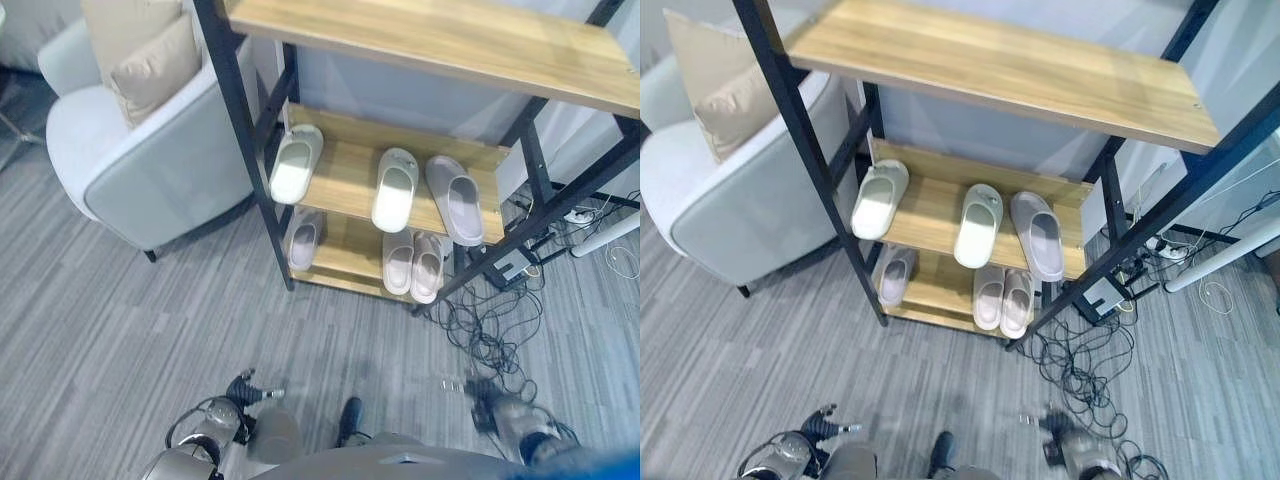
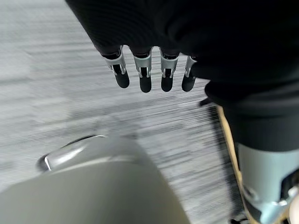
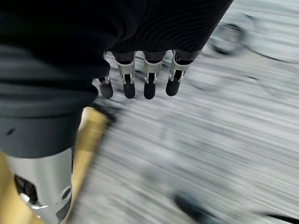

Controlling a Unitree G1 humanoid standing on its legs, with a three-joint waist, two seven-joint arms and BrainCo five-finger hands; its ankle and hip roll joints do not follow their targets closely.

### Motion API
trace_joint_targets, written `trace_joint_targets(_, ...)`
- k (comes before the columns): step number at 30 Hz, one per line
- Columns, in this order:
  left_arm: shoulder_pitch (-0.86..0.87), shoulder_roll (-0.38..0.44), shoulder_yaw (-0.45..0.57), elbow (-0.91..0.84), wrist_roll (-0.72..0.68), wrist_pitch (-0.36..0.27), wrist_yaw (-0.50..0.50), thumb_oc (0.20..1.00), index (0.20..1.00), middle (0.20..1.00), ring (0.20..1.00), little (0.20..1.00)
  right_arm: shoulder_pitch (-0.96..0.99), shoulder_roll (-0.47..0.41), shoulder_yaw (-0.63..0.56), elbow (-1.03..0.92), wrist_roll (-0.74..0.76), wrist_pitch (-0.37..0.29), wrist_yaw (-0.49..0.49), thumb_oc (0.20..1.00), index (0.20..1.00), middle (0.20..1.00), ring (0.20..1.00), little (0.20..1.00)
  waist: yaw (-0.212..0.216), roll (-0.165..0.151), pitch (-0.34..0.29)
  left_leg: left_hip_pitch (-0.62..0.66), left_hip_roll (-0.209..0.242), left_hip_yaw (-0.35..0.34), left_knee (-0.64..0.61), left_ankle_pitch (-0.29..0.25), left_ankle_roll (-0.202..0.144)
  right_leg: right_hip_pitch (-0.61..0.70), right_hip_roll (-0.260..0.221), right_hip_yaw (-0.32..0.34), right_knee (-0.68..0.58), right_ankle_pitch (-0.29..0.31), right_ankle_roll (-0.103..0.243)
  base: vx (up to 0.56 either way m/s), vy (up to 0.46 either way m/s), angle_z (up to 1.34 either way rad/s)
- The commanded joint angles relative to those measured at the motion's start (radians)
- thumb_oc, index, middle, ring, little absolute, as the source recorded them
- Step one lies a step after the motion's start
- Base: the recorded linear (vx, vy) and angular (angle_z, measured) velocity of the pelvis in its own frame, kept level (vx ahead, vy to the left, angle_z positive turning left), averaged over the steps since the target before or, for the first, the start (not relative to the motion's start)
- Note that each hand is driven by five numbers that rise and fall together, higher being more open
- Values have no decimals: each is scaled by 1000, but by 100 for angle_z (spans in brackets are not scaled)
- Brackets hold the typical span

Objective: Arrange the slippers neatly on the shoe rack.

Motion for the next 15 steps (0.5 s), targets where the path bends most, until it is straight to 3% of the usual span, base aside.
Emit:
trace_joint_targets(1, -5, -17, -46, 61, -16, -7, 25, 1000, 1000, 1000, 1000, 1000, 106, -19, 9, -8, -11, -23, -26, 1000, 1000, 1000, 1000, 1000, 20, 63, -12, 44, 39, -59, -202, 160, 10, 11, -109, 19, 149, -79, 153, 151, 176, 28)
trace_joint_targets(4, 18, -18, -31, 105, -9, 8, 21, 1000, 1000, 1000, 1000, 1000, 115, 2, 25, -33, -35, -24, -24, 1000, 1000, 1000, 1000, 1000, 13, 67, -42, 97, 6, -99, -258, 160, 26, 26, -121, 30, 164, -76, 162, 194, 235, -40)
trace_joint_targets(9, 62, 4, 8, 119, -10, 11, 26, 1000, 1000, 1000, 1000, 1000, 128, 36, 44, -51, -51, -22, -15, 1000, 1000, 1000, 1000, 1000, 29, 75, -74, 180, -30, -93, -325, 146, 62, 56, -149, 61, 127, -50, 190, 134, 210, -16)
trace_joint_targets(15, 62, -11, -9, 103, -1, 1, 40, 1000, 1000, 1000, 1000, 1000, 124, 48, 54, -74, -51, -27, -16, 1000, 1000, 1000, 1000, 1000, 22, 99, -84, 201, -56, -86, -368, 150, 72, 62, -170, 56, 99, -36, 206, 8, 107, 9)
